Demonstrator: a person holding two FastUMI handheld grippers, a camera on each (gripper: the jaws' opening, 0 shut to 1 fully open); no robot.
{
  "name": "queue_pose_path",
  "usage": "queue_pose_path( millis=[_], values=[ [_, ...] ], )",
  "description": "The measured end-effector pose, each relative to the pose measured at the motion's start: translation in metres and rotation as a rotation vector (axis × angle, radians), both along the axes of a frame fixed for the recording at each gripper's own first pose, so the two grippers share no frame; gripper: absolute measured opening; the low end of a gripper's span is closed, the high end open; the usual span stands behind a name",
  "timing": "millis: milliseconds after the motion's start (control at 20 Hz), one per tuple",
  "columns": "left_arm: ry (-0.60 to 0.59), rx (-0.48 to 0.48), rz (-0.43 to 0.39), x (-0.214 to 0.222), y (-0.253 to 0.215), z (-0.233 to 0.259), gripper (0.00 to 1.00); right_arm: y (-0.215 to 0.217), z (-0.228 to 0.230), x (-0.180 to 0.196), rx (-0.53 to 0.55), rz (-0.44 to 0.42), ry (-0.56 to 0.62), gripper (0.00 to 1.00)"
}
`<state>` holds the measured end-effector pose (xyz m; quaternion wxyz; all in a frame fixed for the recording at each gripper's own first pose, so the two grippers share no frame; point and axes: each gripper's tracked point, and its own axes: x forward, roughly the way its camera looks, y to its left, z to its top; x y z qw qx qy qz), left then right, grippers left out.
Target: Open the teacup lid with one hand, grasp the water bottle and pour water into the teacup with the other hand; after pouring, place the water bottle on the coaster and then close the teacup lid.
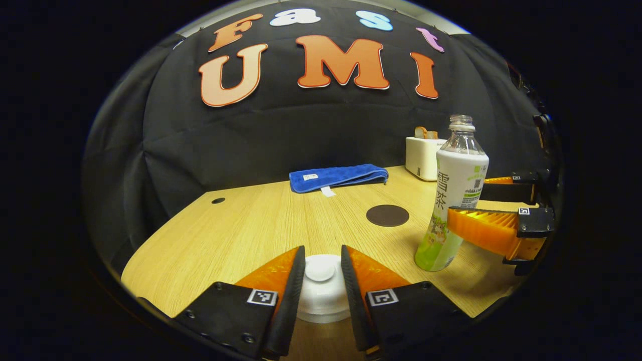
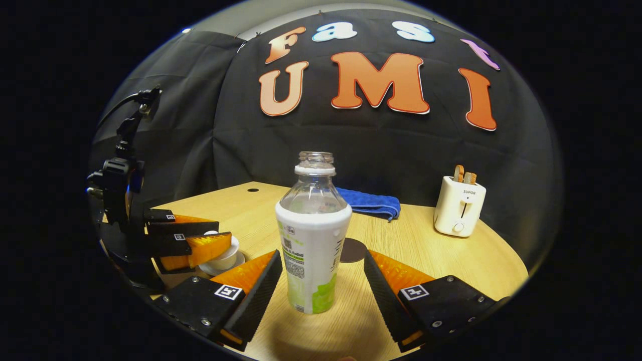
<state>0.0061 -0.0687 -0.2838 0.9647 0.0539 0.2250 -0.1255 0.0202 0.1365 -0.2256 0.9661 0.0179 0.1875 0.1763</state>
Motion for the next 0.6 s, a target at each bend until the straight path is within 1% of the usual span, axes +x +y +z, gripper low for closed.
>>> queue_pose_path(
  millis=[50,100,200,350,400,500,600],
  values=[
    [0.003,0.003,-0.003,0.001,-0.001,-0.001,0.48,0.0,-0.001,0.0,0.0,0.001,0.001,0.98],
    [-0.015,0.007,0.02,0.003,0.004,0.0,0.48,0.002,-0.002,0.001,-0.001,0.002,0.002,0.99],
    [-0.004,-0.004,0.016,0.004,0.002,-0.001,0.33,0.002,-0.004,0.001,-0.001,0.003,0.005,0.99],
    [-0.012,-0.006,0.003,0.003,0.0,0.004,0.33,0.004,-0.008,0.003,-0.002,0.003,0.013,0.98],
    [-0.035,-0.021,0.009,0.007,-0.001,0.011,0.33,0.005,-0.009,0.003,-0.001,0.003,0.016,0.98],
    [-0.064,-0.037,0.021,0.008,0.004,0.023,0.26,0.008,-0.012,0.005,0.001,0.006,0.024,0.98],
    [-0.094,-0.033,0.034,0.01,0.01,0.034,0.26,0.012,-0.016,0.006,0.0,0.01,0.034,0.98]
  ],
)
